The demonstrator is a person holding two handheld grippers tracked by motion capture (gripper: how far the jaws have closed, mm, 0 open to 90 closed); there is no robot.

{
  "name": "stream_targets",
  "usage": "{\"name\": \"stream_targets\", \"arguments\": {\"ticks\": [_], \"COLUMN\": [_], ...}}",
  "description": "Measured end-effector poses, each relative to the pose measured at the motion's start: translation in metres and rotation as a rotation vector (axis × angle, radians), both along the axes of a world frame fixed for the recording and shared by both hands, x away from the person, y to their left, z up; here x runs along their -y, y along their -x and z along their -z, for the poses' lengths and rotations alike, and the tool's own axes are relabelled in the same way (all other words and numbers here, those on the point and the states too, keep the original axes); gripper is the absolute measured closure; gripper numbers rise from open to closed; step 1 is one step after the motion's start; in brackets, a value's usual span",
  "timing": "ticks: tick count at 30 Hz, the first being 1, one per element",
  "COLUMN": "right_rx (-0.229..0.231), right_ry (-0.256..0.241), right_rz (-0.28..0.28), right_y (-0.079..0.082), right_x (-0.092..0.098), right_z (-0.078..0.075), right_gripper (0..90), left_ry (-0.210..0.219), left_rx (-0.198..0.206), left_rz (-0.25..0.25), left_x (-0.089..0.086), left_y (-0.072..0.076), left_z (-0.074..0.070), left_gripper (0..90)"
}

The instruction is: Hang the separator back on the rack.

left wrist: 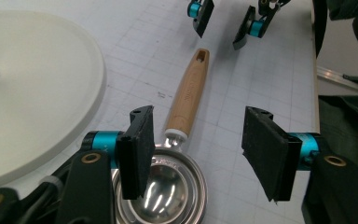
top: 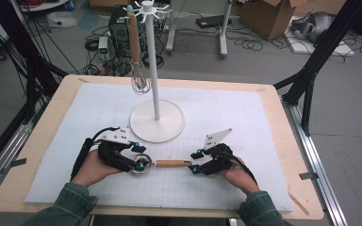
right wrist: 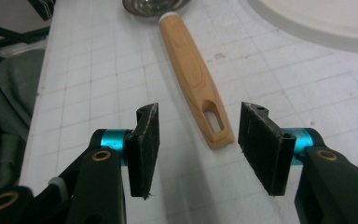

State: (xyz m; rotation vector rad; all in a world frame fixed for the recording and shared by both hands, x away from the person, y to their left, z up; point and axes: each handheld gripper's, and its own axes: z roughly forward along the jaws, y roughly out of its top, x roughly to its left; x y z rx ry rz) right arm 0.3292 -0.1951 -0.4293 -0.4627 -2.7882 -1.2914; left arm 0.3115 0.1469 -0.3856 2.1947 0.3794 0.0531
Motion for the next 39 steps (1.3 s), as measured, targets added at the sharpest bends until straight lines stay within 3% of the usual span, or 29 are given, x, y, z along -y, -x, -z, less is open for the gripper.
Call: {"name": "stream_targets", "arguments": {"ticks": [8, 14, 25, 39], "right_rx": [0.002, 0.003, -0.001, 0.001], "right_ry": [0.004, 0.005, -0.006, -0.005], "right_rz": [0.030, 0.031, 0.039, 0.045], "right_y": [-0.004, -0.006, -0.006, -0.008], "right_x": [0.002, 0.003, 0.006, 0.006], "right_z": [0.003, 0.004, 0.002, 0.003], "right_gripper": [51.1, 51.9, 52.0, 52.4], "left_ry": [-0.024, -0.066, -0.138, -0.182], "left_rx": [-0.016, -0.032, 0.025, -0.034], "left_rz": [0.044, 0.071, 0.077, 0.092], "left_x": [0.019, 0.032, 0.044, 0.050], "left_y": [-0.008, -0.013, -0.019, -0.026], "left_z": [0.011, 0.019, 0.031, 0.045], "left_gripper": [51.2, 54.6, 56.2, 60.8]}}
